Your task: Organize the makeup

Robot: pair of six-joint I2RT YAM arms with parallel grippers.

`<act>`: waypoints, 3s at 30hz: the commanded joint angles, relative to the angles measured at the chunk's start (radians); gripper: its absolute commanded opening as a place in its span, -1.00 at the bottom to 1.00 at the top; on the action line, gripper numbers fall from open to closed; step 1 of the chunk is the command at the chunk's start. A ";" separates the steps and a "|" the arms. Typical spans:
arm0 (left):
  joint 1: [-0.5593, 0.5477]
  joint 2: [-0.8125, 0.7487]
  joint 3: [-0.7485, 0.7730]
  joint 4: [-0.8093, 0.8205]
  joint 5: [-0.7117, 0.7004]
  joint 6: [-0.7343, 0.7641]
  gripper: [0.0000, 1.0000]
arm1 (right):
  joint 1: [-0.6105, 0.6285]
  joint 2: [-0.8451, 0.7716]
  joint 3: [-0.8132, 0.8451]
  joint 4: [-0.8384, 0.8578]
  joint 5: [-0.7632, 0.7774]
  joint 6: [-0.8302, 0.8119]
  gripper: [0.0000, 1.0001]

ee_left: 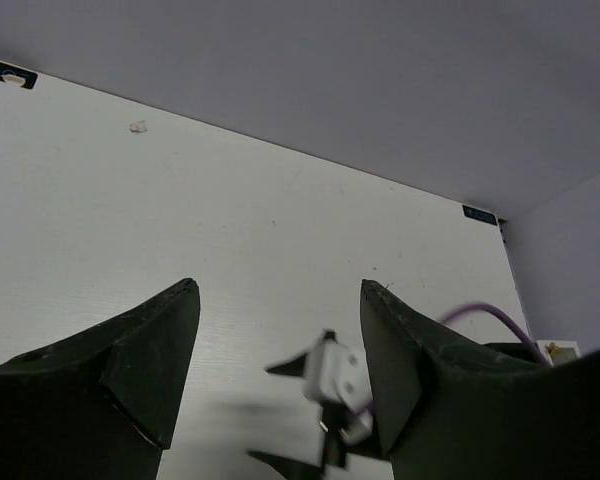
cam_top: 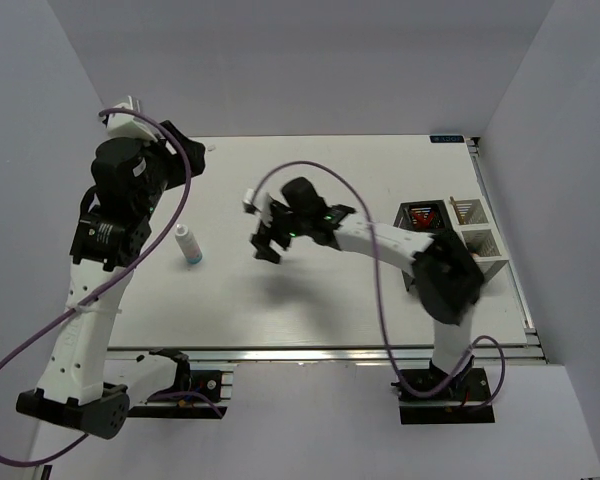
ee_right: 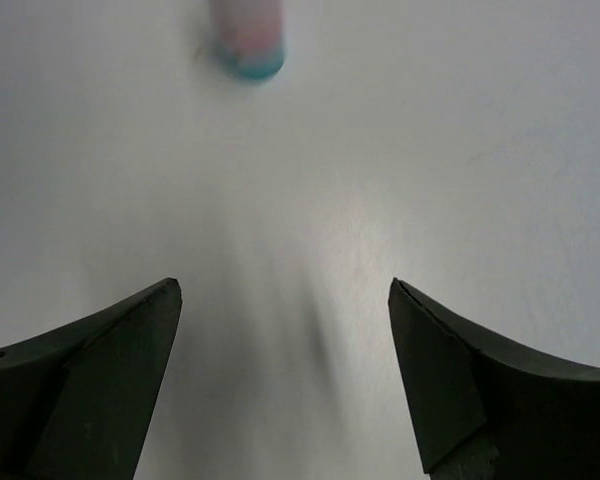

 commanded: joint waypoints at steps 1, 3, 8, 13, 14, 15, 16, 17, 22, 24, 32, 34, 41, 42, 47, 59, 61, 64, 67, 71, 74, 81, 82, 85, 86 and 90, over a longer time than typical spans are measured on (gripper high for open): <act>0.007 -0.066 0.029 -0.051 -0.052 -0.031 0.50 | 0.039 0.188 0.273 0.160 0.200 0.310 0.79; 0.008 -0.081 0.018 -0.054 -0.053 -0.048 0.50 | 0.051 0.253 0.304 0.276 0.128 0.333 0.79; 0.008 -0.104 0.007 -0.073 -0.059 -0.074 0.50 | 0.078 0.346 0.335 0.375 -0.105 0.280 0.79; 0.008 -0.106 0.007 -0.097 -0.067 -0.065 0.50 | 0.087 0.429 0.431 0.384 -0.205 0.280 0.79; 0.008 -0.104 0.007 -0.099 -0.067 -0.063 0.50 | 0.093 0.467 0.459 0.382 -0.193 0.283 0.79; 0.008 -0.101 0.006 -0.100 -0.065 -0.062 0.51 | 0.099 0.486 0.512 0.382 -0.188 0.287 0.79; 0.010 -0.099 0.006 -0.100 -0.064 -0.062 0.51 | 0.108 0.507 0.539 0.387 -0.183 0.293 0.79; 0.008 -0.098 0.007 -0.099 -0.065 -0.062 0.51 | 0.113 0.542 0.557 0.398 -0.180 0.299 0.79; 0.008 -0.089 0.013 -0.107 -0.065 -0.063 0.51 | 0.142 0.612 0.644 0.477 -0.173 0.309 0.79; 0.008 -0.090 0.012 -0.110 -0.067 -0.065 0.51 | 0.150 0.646 0.677 0.471 -0.157 0.312 0.79; 0.008 -0.087 0.024 -0.134 -0.070 -0.083 0.51 | 0.205 0.745 0.797 0.548 0.068 0.335 0.79; 0.008 -0.087 0.030 -0.145 -0.073 -0.088 0.51 | 0.212 0.751 0.780 0.598 0.102 0.339 0.78; 0.010 -0.087 0.040 -0.160 -0.068 -0.111 0.51 | 0.222 0.785 0.801 0.642 0.169 0.310 0.35; 0.008 -0.089 0.038 -0.159 -0.068 -0.114 0.51 | 0.220 0.784 0.798 0.648 0.169 0.307 0.25; 0.008 -0.095 0.027 -0.146 -0.064 -0.132 0.51 | 0.216 0.744 0.742 0.672 0.130 0.261 -0.70; 0.008 -0.152 -0.138 0.083 -0.015 -0.135 0.51 | -0.109 0.005 0.191 0.358 -0.525 0.154 -1.00; 0.008 -0.149 -0.172 0.145 0.016 -0.138 0.51 | -0.169 -0.136 0.159 0.191 -0.544 0.058 -1.00; 0.008 -0.135 -0.239 0.229 0.063 -0.149 0.50 | -0.306 -0.297 0.099 -0.030 -0.487 0.029 -1.00; 0.008 -0.107 -0.289 0.304 0.112 -0.164 0.50 | -0.493 -0.452 -0.027 -0.160 -0.397 0.030 -1.00; 0.008 -0.054 -0.325 0.383 0.198 -0.181 0.50 | -0.742 -0.641 -0.165 -0.305 -0.314 -0.098 -1.00; 0.008 0.005 -0.336 0.432 0.267 -0.197 0.50 | -0.889 -0.727 -0.219 -0.401 -0.315 -0.139 -1.00; 0.008 0.100 -0.399 0.533 0.366 -0.198 0.59 | -1.013 -0.822 -0.362 -0.388 -0.233 -0.133 -1.00; 0.008 0.111 -0.413 0.548 0.378 -0.198 0.62 | -1.013 -0.825 -0.380 -0.382 -0.226 -0.130 -1.00; 0.008 0.117 -0.428 0.558 0.390 -0.200 0.69 | -1.013 -0.827 -0.409 -0.359 -0.205 -0.118 -1.00; 0.008 0.118 -0.431 0.561 0.392 -0.198 0.69 | -1.013 -0.832 -0.432 -0.342 -0.197 -0.112 -1.00; 0.008 0.117 -0.441 0.567 0.389 -0.198 0.72 | -1.013 -0.827 -0.492 -0.230 -0.162 -0.073 -1.00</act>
